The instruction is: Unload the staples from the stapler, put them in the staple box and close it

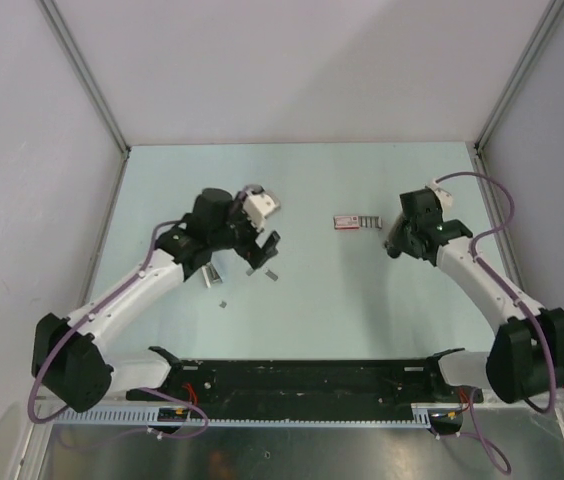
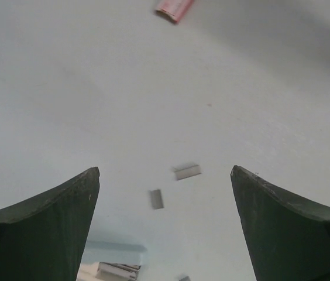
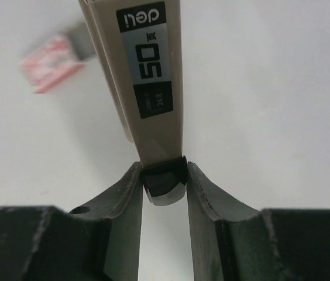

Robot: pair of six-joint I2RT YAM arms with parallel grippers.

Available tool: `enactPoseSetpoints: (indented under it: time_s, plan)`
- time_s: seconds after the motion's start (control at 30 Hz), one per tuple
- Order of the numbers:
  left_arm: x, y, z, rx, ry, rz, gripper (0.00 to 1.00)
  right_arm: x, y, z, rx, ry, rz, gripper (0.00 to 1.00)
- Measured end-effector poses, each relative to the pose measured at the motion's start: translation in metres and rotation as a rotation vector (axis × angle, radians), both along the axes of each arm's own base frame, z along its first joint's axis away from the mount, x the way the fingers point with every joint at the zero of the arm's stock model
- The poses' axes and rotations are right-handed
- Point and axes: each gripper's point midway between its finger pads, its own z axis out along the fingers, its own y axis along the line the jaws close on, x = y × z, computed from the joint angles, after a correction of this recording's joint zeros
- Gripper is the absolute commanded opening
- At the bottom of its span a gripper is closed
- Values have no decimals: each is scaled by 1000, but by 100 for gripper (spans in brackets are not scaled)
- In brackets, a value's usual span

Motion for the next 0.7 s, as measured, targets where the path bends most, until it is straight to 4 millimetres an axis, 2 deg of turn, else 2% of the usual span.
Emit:
enactPoseSetpoints:
  time_s: [0.1,0.17,0.33,0.43,0.57,0.63,0.7]
  plan:
    - [15,20,16,-30,-14,73,99,-16,-29,-30,-81,150,-75,0]
    - [17,29,21,-38,-19,101,99,-29,-43,-44,-118,238,-107,0]
    - [10,41,34,-63,-31,119,100,-42,-70,-54,-167,325,-172,0]
    - [7,48,41,-75,-39,136,100,-40,-80,-57,-182,346,-192,0]
    - [7,56,42,-77,-33,163,99,-37,-89,-72,-196,394,-200,3]
    - [7,58,41,-75,-29,170,100,-37,-90,-79,-201,417,-197,8]
    - [5,61,39,-72,-23,176,99,-37,-90,-81,-204,428,-190,20]
